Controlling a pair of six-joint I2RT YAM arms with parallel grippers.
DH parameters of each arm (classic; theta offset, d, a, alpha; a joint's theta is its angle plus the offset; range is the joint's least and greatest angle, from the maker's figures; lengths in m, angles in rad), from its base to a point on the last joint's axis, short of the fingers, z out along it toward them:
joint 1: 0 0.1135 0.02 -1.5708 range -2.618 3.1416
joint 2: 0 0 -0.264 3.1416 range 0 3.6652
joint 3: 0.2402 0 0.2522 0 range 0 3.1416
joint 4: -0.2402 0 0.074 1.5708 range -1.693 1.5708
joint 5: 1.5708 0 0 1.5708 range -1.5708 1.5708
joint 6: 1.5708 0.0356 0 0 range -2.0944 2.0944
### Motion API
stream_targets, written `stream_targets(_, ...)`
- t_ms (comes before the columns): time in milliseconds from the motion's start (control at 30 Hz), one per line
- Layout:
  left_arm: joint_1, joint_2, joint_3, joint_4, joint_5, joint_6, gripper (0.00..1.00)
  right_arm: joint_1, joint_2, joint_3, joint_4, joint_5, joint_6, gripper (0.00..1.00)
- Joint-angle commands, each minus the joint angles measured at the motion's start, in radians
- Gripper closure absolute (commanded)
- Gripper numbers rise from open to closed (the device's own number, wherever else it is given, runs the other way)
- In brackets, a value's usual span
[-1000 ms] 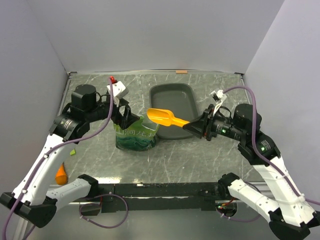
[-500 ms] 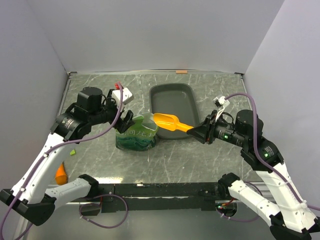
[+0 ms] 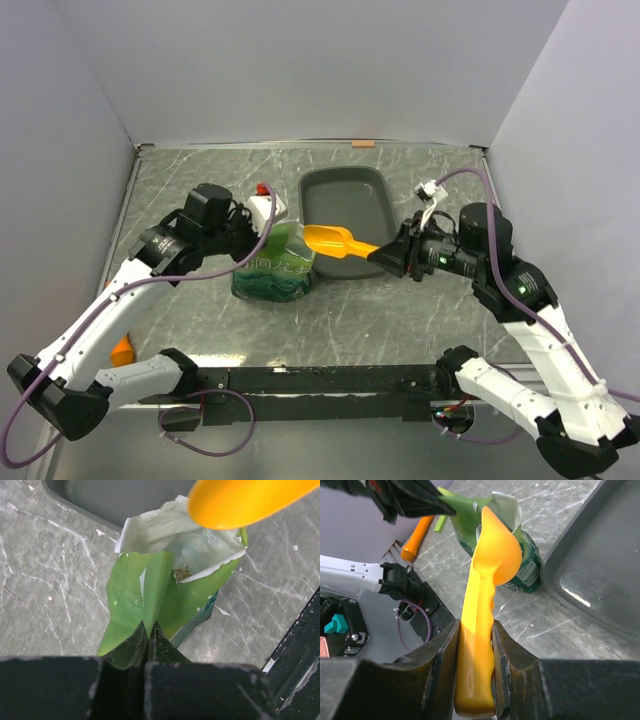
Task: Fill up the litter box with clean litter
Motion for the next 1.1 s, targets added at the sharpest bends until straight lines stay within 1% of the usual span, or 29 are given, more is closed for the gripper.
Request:
stream_targets(0,-0.048,-0.02,-0.055,0.005,-0.113,0.003,0.99,-0.006,0.071,0.117,-0.041,-0.014,-0.03,1.0)
stream_targets(100,-0.081,-0.046,-0.085,0.028,-0.162,-0.007,0.99,-0.002,0.131,0.173,-0.063,-0.023,-0.047,1.0)
stream_targets(233,-0.113,-0.084,-0.112,0.036,-0.232,-0.01,0.99,0.009,0.229,0.287,-0.156,-0.003,-0.081,1.0)
stream_targets(300,-0.124,-0.106,-0.117,0.039,-0.239,-0.008,0.99,0.02,0.263,0.332,-0.192,0.028,-0.102,1.0)
stream_targets(333,-0.128,-0.112,-0.12,0.042,-0.27,-0.01,0.99,0.038,0.296,0.376,-0.227,0.04,-0.108,1.0)
stream_targets(400,-0.14,-0.135,-0.121,0.051,-0.291,-0.013,0.99,0.072,0.335,0.424,-0.262,0.069,-0.124,1.0)
stream_targets(467,-0.15,-0.163,-0.131,0.071,-0.309,-0.01,0.99,0.131,0.392,0.49,-0.305,0.104,-0.125,1.0)
stream_targets(600,-0.156,-0.196,-0.14,0.084,-0.326,-0.001,0.99,0.184,0.473,0.548,-0.34,0.163,-0.113,1.0)
stream_targets(833,-0.174,-0.305,-0.186,0.117,-0.3,0.018,0.99,0.195,0.568,0.62,-0.393,0.232,-0.116,1.0)
stream_targets(900,-0.179,-0.318,-0.194,0.133,-0.282,0.021,0.99,0.195,0.58,0.63,-0.397,0.226,-0.121,1.0)
stream_targets(1000,-0.193,-0.322,-0.206,0.156,-0.278,0.016,0.99,0.199,0.652,0.674,-0.44,0.181,-0.139,1.0)
stream_targets(1067,-0.225,-0.316,-0.218,0.159,-0.282,0.016,0.99,0.204,0.672,0.703,-0.471,0.16,-0.147,1.0)
